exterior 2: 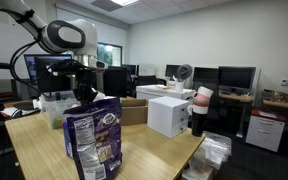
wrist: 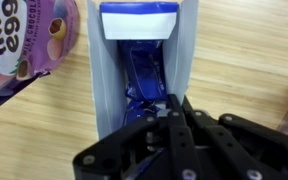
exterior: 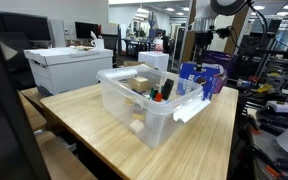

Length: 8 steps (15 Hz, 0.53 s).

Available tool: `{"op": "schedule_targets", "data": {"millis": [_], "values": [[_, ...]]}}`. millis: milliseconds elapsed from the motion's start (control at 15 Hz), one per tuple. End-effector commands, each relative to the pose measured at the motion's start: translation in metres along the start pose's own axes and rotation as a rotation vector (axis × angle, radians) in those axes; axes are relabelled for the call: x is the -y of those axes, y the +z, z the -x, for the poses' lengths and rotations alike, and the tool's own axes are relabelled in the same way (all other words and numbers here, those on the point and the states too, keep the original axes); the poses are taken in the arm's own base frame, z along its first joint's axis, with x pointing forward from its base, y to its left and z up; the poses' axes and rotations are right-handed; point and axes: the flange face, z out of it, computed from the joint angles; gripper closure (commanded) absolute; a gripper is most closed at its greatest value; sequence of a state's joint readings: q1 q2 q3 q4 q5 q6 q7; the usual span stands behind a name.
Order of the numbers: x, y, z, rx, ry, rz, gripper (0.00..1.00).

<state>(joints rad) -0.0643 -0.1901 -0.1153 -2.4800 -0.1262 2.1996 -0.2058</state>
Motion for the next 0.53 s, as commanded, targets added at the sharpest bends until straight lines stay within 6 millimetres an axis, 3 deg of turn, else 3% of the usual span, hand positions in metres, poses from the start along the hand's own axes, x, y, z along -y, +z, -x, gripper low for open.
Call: {"op": "schedule_targets", "data": {"millis": [0, 467], "values": [[0.0039, -0.0092, 0.0043, 0.009, 0.033, 0.004, 0.96], [0.0045, -0.0117, 0.0057, 0.026, 0.052, -0.02, 0.96]]}}
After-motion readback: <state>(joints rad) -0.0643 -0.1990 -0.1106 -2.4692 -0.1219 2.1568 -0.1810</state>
